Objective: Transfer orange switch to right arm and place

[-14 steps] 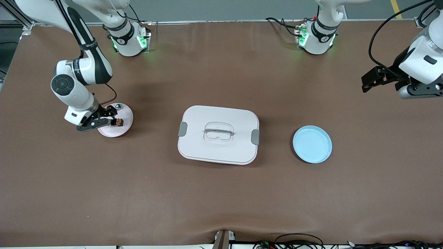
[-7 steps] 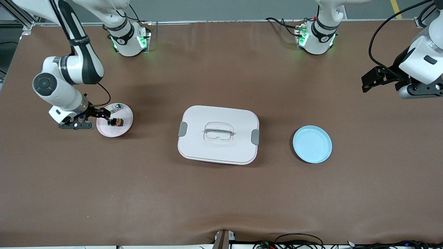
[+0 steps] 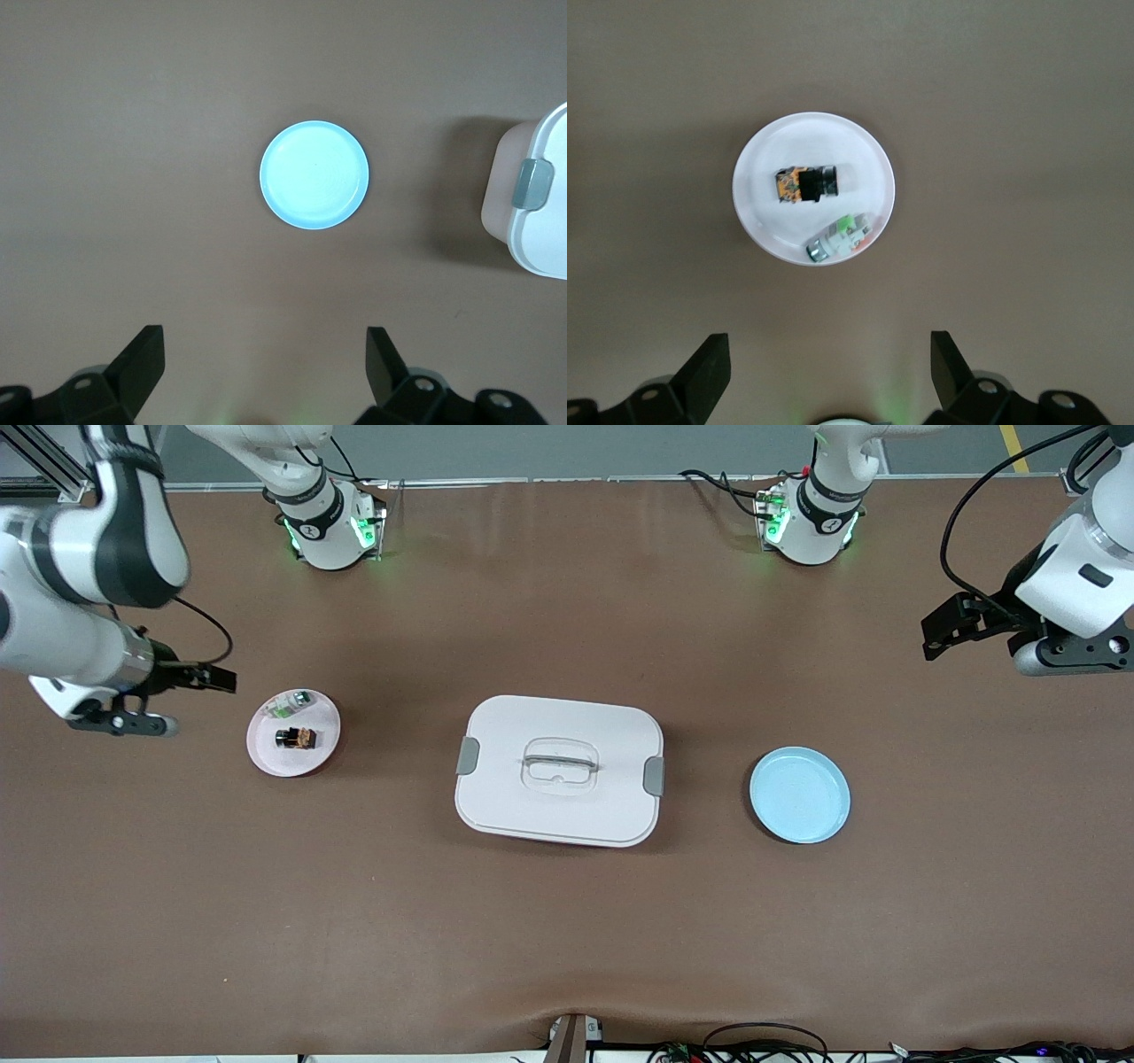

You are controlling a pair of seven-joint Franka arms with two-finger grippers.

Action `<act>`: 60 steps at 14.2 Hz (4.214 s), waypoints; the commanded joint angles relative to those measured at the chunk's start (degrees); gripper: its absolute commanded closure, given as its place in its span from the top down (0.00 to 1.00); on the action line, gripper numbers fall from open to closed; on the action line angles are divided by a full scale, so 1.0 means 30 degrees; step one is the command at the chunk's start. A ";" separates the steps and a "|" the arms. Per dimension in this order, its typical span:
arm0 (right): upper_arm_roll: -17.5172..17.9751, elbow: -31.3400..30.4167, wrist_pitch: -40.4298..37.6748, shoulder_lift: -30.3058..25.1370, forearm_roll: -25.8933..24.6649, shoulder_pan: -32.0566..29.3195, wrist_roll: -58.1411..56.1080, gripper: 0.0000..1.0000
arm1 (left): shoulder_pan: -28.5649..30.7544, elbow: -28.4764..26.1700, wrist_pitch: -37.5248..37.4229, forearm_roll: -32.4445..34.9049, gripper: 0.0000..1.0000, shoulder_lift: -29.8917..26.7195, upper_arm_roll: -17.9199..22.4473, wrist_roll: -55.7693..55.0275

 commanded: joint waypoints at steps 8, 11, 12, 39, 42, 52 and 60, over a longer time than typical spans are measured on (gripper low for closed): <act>0.0083 0.9324 -0.5329 0.0073 0.0960 -0.0265 0.0349 1.00 | 0.0306 -0.1591 0.0260 -0.0274 1.00 -0.1352 -0.0084 0.0957; 0.0054 0.9327 -0.5451 0.0190 0.1135 -0.0411 0.0467 1.00 | 0.0336 -0.2786 0.0784 -0.0274 1.00 -0.2255 -0.0084 0.0987; 0.0083 0.9327 -0.5422 0.0191 0.1135 -0.0353 0.0438 1.00 | 0.0365 -0.3459 0.1280 -0.0506 1.00 -0.2695 -0.0084 0.0987; -0.4077 0.9415 -0.5217 0.0396 0.1106 0.4013 0.0408 1.00 | 0.0365 -0.0888 0.0408 -0.1065 1.00 -0.1087 0.0209 0.0373; -0.4048 0.9415 -0.5217 0.0396 0.1106 0.4071 0.0408 1.00 | 0.0278 -0.0507 0.0260 -0.1007 1.00 -0.1088 0.0239 0.0343; -0.4018 0.9386 -0.4865 0.0660 0.1105 0.3954 0.0408 1.00 | 0.0336 -0.0214 0.0114 -0.1241 1.00 -0.0971 0.0239 0.0401; -0.4106 0.9386 -0.4748 0.0718 0.1076 0.3895 0.0408 1.00 | 0.0307 -0.0214 0.0113 -0.1124 1.00 -0.0941 0.0239 0.0401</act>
